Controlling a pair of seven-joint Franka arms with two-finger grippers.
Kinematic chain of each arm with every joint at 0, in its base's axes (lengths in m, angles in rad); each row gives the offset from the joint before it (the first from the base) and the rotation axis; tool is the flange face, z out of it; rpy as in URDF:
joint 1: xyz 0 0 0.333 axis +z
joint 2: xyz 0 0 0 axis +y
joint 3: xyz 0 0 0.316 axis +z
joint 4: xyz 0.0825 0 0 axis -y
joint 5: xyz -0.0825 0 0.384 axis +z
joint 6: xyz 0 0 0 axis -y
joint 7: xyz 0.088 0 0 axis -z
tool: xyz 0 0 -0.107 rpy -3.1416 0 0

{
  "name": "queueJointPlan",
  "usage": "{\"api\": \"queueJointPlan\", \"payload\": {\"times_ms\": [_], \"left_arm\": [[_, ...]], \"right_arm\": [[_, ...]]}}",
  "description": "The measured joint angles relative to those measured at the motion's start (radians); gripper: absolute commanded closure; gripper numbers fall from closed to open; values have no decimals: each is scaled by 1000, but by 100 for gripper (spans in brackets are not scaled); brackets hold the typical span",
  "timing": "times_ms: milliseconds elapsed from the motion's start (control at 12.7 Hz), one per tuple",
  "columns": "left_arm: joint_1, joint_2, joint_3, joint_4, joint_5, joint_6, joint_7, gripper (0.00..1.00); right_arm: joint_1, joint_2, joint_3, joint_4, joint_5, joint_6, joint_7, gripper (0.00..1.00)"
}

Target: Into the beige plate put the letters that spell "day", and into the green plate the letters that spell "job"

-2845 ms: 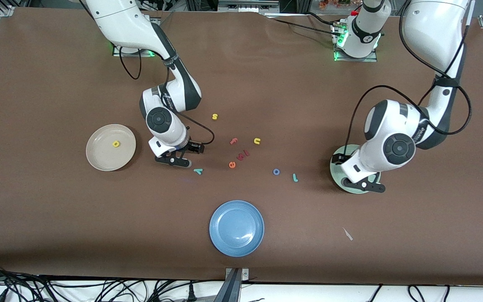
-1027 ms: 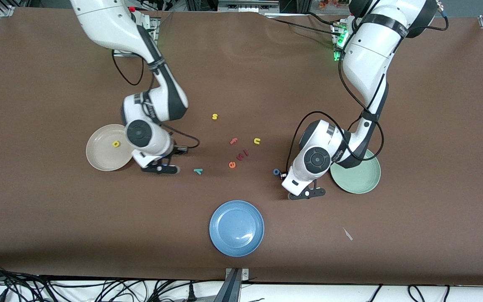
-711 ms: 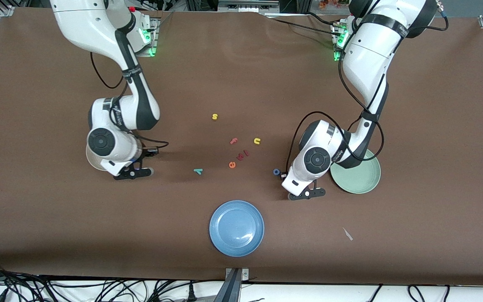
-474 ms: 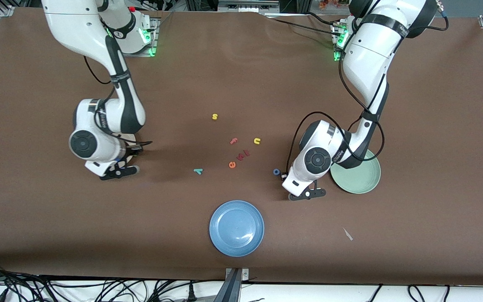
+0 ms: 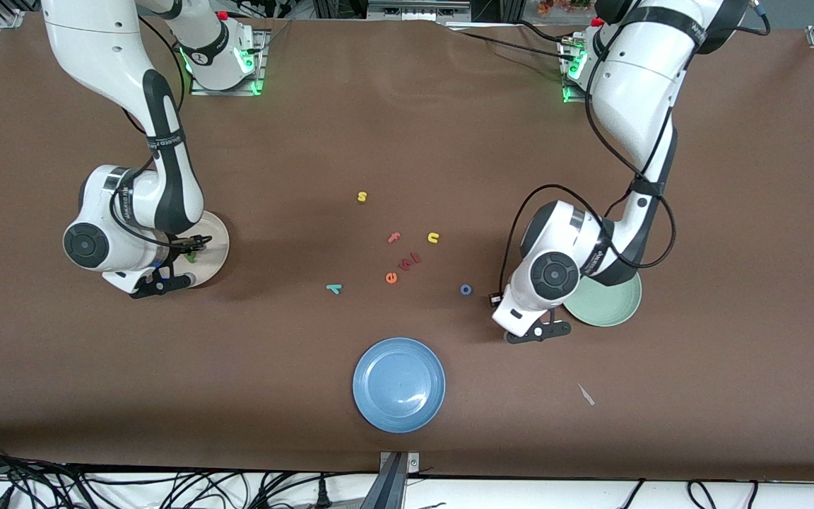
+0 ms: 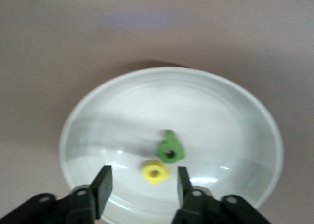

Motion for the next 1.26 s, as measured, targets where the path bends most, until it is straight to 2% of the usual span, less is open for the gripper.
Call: {"api": "queueJointPlan", "payload": {"times_ms": [395, 790, 948, 1185, 1264], "left_arm": [[71, -31, 20, -1, 46, -148, 124, 100], [168, -60, 19, -57, 49, -178, 306, 100], [176, -63, 15, -111, 49, -155, 316, 100], [173, -64, 7, -213, 49, -25, 316, 100], [173, -64, 6, -237, 49, 7, 316, 88]], "right_arm": [[178, -10, 53, 91, 16, 8, 130, 0], [191, 71, 176, 141, 15, 211, 120, 0], [191, 114, 209, 167, 15, 264, 109, 0], [193, 160, 242, 201, 15, 358, 106, 4], [193, 170, 245, 204, 15, 377, 97, 5]]}}
